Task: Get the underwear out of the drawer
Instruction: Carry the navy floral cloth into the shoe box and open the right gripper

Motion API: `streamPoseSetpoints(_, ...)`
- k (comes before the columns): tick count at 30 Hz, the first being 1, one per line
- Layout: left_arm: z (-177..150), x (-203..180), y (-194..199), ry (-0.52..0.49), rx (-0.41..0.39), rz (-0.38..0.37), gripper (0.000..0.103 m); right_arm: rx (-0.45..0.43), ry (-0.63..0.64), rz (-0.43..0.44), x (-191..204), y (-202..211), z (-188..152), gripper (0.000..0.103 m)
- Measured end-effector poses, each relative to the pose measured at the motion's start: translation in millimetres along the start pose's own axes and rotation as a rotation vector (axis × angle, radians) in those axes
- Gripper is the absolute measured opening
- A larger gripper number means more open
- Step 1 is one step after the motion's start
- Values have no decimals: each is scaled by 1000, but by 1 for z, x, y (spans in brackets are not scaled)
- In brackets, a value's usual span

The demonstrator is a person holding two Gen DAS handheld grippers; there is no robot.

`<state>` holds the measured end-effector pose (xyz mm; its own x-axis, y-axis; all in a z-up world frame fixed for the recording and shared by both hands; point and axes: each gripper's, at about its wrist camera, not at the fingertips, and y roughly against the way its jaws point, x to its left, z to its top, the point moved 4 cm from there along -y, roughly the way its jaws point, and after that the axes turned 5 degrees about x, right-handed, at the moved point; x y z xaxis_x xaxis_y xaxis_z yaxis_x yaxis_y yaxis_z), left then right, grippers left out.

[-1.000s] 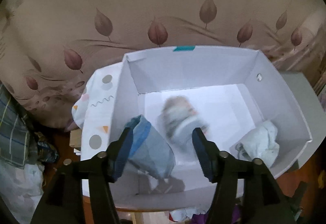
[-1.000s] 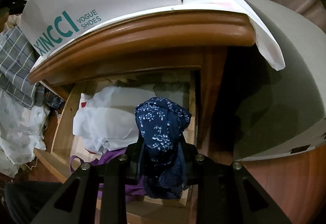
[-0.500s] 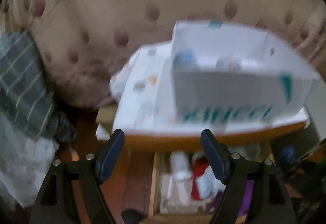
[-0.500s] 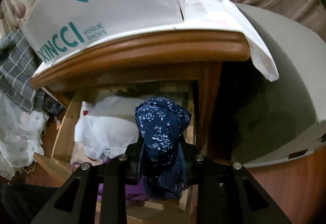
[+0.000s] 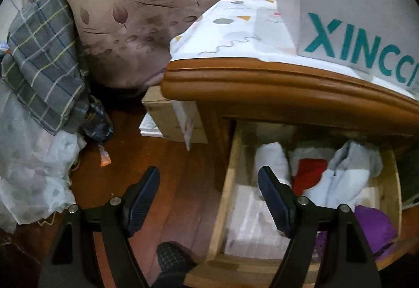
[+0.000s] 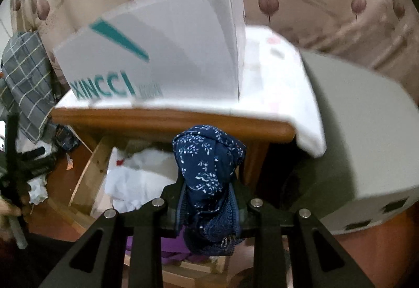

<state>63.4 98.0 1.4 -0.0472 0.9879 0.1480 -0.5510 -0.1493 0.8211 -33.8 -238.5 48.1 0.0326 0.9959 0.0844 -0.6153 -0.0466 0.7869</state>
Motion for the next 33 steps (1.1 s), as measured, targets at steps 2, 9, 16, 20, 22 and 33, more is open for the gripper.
streamPoseSetpoints(2, -1, 5, -3, 23, 15, -14, 75, -26, 19, -7, 0, 16, 14, 27)
streamPoseSetpoints(9, -1, 17, -4, 69, 28, -35, 76, -112, 62, -37, 3, 69, 78, 27)
streamPoseSetpoints(16, -2, 30, -9, 132, 64, -39, 77, -183, 111, -37, 21, 94, 147, 27)
streamPoseSetpoints(20, -2, 33, -12, 141, 73, -37, 77, -137, 148, -47, 38, 69, 185, 27)
streamPoseSetpoints(22, -1, 34, -12, 144, 74, -26, 77, -95, 159, -53, 42, 52, 196, 27)
streamPoseSetpoints(33, 1, 41, -12, 159, 78, -47, 77, 101, 181, -164, 49, -37, 210, 32)
